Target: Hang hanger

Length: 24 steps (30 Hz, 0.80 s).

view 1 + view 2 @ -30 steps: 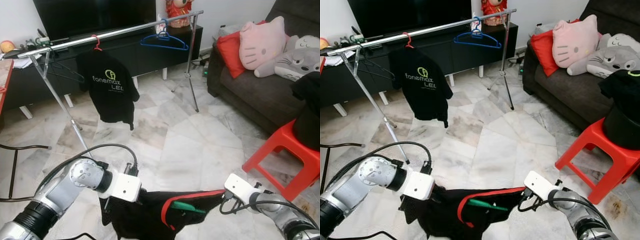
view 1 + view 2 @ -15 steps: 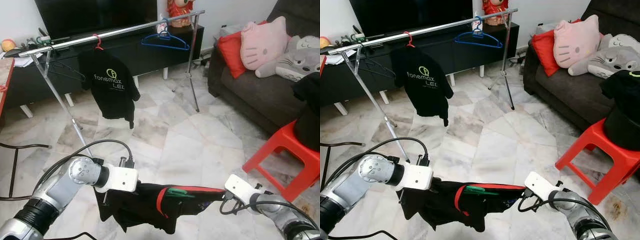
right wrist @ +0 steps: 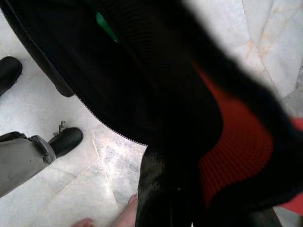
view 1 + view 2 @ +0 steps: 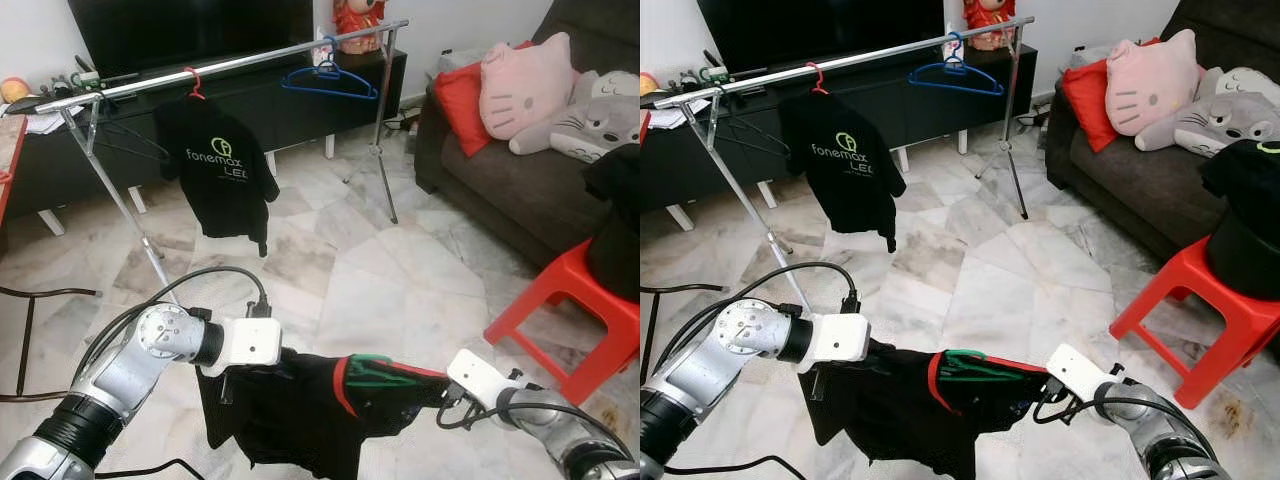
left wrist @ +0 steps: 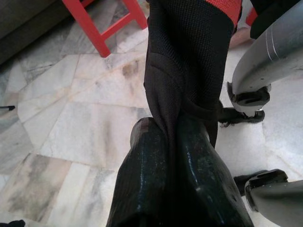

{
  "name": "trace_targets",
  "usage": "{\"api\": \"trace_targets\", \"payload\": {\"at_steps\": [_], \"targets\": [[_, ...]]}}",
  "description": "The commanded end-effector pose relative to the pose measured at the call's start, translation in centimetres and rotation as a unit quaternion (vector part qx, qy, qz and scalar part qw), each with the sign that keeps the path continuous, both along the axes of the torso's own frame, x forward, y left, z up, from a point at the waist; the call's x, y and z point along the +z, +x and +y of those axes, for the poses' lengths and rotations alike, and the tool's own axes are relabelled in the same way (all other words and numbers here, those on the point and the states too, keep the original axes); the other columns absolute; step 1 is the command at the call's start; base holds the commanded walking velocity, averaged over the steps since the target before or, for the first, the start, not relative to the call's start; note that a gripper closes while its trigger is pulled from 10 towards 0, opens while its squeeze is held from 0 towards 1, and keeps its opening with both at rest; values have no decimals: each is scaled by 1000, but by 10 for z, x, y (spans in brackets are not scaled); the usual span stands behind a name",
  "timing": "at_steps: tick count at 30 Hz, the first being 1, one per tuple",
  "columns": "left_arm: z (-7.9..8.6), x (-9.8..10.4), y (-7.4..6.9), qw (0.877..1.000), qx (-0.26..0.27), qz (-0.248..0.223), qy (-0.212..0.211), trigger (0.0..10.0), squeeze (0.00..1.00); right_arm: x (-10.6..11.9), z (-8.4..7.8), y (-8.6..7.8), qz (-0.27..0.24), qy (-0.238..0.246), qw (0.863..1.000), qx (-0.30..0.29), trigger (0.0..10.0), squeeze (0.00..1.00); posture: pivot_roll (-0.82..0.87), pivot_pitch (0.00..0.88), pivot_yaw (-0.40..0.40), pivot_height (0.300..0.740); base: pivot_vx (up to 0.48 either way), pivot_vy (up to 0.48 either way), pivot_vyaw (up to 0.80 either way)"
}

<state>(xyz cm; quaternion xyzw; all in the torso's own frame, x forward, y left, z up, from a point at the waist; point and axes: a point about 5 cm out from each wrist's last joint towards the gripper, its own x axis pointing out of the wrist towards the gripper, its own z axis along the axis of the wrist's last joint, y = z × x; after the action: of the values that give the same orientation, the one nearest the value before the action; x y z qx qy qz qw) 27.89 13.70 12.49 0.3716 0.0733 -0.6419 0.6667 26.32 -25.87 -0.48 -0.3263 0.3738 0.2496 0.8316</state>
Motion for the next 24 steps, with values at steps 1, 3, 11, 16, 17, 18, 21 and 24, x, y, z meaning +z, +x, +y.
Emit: {"api": "trace_targets", "payload": {"at_steps": [1,3,11,16,17,18,21,24], "targets": [[9,9,1,1000,-2,-22,17,10000,0,-4,-6,-6,11,-3,1000,-19,0,0,-91,0,9,740,0,0,0],[14,6,-1,998,-13,-21,50,10000,0,-4,-6,-6,12,-4,1000,-19,0,0,-90,0,7,740,0,0,0],[29,5,19,983,33,-109,145,10000,0,-1,-12,-5,16,-21,1000,-12,0,0,-94,0,4,740,0,0,0],[29,9,18,986,38,-106,125,10000,0,-1,-11,-5,19,-21,1000,-8,0,0,-90,0,2,740,0,0,0],[25,12,15,992,37,-86,83,10000,0,-2,-9,-6,20,-21,1000,-6,0,0,-90,0,2,740,0,0,0],[23,13,13,994,33,-78,66,10000,0,-3,-9,-6,20,-20,1000,-6,0,0,-90,0,2,740,0,0,0],[18,17,4,998,8,-53,12,10000,0,-3,-8,-6,21,-20,1000,-5,0,0,-90,0,3,740,0,0,0],[25,10,-13,997,-49,-17,63,10000,0,-3,-8,-6,22,-21,1000,-3,0,0,-90,0,3,740,0,0,0]]}}
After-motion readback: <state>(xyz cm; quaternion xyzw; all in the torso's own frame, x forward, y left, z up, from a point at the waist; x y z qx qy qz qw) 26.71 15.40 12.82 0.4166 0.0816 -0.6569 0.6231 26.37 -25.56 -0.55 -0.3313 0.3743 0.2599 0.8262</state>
